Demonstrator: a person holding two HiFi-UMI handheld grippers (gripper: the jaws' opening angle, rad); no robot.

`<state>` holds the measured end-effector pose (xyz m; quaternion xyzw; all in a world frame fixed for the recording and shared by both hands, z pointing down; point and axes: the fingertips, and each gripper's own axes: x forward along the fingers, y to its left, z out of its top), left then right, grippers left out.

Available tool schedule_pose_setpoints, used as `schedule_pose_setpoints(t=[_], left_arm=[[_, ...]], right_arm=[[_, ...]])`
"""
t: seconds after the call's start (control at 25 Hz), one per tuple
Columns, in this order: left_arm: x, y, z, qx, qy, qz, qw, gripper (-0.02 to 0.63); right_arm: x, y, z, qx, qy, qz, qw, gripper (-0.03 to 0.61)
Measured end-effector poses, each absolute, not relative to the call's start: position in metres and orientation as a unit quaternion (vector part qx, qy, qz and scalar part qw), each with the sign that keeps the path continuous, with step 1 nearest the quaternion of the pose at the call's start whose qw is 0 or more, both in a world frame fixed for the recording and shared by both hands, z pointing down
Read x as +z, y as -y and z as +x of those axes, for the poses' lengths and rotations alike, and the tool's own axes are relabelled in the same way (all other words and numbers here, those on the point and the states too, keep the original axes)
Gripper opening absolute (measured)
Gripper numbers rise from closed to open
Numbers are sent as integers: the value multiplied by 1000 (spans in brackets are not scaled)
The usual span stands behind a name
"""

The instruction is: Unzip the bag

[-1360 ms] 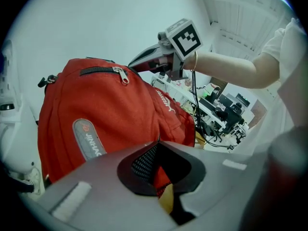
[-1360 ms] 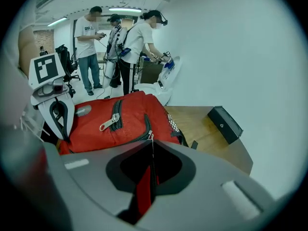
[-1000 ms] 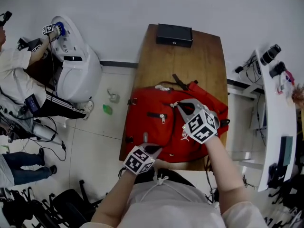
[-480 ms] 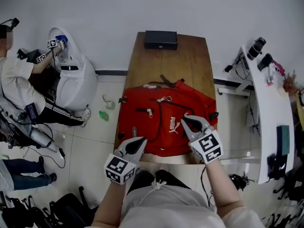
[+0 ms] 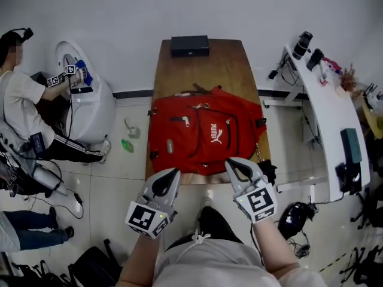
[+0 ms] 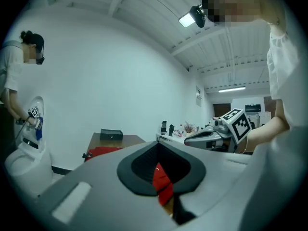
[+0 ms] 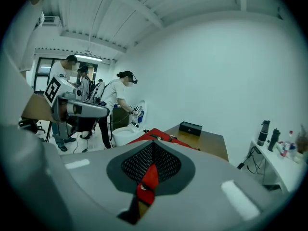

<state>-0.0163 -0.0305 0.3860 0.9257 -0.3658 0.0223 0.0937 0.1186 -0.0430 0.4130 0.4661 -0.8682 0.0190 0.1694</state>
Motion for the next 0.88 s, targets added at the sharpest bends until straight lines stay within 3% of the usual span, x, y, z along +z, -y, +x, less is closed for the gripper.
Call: schedule_pose_setpoints(t=[0.24, 0.44, 0.88], left_arm=[[381, -36, -37, 12, 360, 929, 82, 6], [391, -83, -45, 68, 355, 931, 50, 6], [372, -127, -50, 40, 369, 928, 46, 6]], right_arm=[[409, -44, 90, 14, 852, 500, 155, 8], [406, -98, 79, -9, 846, 506, 169, 8], [389, -137, 72, -4, 854, 504, 129, 8]])
